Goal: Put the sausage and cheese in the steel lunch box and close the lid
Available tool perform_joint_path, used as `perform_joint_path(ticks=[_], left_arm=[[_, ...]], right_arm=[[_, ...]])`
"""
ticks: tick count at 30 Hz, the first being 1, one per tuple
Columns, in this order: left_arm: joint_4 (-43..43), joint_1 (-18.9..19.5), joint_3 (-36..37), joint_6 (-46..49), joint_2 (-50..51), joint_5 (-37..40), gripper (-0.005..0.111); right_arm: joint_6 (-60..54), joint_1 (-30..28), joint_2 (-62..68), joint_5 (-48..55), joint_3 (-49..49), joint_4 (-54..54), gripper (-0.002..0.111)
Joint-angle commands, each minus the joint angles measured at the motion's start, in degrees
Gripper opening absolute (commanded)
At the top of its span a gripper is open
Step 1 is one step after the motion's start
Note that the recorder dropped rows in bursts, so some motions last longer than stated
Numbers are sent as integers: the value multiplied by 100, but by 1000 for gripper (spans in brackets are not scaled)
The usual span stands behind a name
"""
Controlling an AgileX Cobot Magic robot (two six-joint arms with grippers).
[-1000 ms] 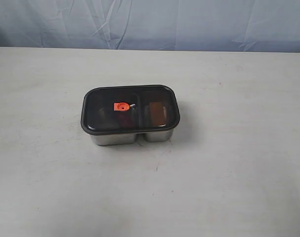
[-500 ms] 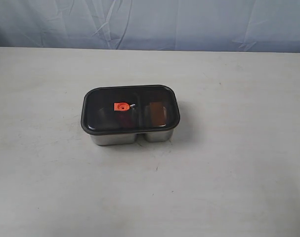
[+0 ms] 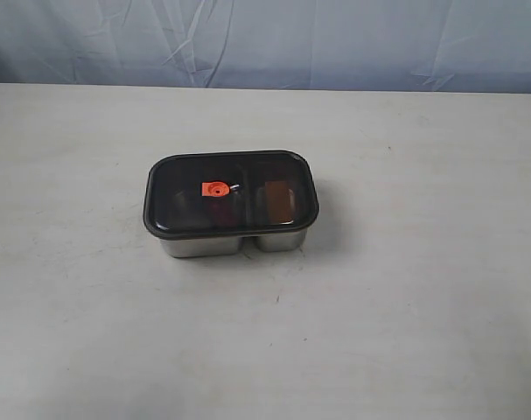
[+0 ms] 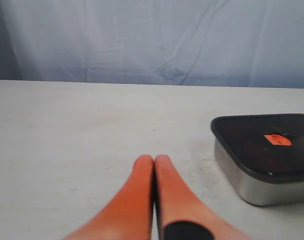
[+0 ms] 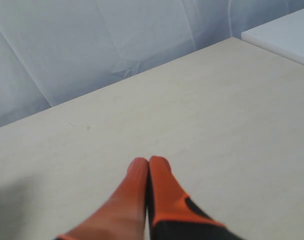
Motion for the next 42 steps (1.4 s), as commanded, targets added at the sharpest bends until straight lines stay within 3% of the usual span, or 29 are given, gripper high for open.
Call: perform_joint_path(ticks=[1,4,42], left_arm=[[21,502,30,-32,-35,14,0],[6,693,30,-32,-35,-30,0],[-25,661,30,-9,-35,-28,0]], right_arm=[[-8,-23,-42,-46,29,9,0],[-8,-23,-42,-46,29,9,0],[4,-23,-42,-42,29,45,0]])
